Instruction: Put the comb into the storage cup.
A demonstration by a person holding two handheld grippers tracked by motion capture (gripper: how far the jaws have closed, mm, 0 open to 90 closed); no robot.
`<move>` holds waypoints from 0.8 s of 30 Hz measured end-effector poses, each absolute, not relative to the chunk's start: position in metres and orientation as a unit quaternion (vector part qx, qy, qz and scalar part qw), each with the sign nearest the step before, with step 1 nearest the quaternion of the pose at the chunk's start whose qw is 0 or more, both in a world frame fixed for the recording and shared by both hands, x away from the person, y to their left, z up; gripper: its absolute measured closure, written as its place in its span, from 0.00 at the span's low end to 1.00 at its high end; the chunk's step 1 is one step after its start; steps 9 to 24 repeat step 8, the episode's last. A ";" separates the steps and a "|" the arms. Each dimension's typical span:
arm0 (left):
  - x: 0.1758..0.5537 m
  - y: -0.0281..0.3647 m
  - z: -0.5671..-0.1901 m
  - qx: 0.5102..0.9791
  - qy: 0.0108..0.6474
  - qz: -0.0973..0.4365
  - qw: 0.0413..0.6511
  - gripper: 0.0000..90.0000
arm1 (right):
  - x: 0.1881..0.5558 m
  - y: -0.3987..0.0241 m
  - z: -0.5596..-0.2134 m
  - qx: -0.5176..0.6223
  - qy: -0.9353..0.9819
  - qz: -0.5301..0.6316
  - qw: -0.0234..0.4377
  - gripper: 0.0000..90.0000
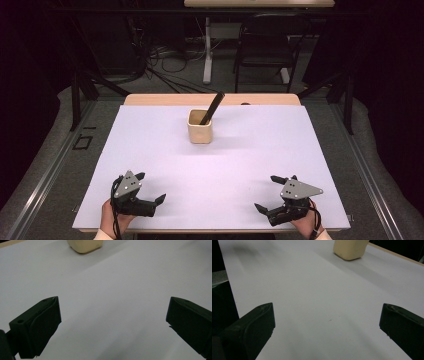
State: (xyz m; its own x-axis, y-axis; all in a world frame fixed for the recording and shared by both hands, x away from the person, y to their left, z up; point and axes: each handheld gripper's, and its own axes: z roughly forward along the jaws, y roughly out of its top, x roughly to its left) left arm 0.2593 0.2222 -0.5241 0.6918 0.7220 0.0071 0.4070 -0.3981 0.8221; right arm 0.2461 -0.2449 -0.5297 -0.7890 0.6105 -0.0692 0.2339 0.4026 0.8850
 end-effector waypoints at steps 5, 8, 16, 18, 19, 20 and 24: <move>0.258 0.224 -0.525 0.817 0.344 0.185 0.425 0.00 | 0.246 -0.245 -0.530 0.258 0.815 0.481 0.196 0.00; 0.260 0.224 -0.525 0.816 0.346 0.186 0.425 0.00 | 0.247 -0.245 -0.530 0.257 0.815 0.481 0.196 0.00; 0.260 0.224 -0.525 0.816 0.346 0.186 0.425 0.00 | 0.247 -0.245 -0.530 0.257 0.815 0.481 0.196 0.00; 0.260 0.224 -0.525 0.816 0.346 0.186 0.425 0.00 | 0.247 -0.245 -0.530 0.257 0.815 0.481 0.196 0.00; 0.260 0.224 -0.525 0.816 0.346 0.186 0.425 0.00 | 0.247 -0.245 -0.530 0.257 0.815 0.481 0.196 0.00; 0.260 0.224 -0.525 0.816 0.346 0.186 0.425 0.00 | 0.247 -0.245 -0.530 0.257 0.815 0.481 0.196 0.00; 0.260 0.224 -0.525 0.816 0.346 0.186 0.425 0.00 | 0.247 -0.245 -0.530 0.257 0.815 0.481 0.196 0.00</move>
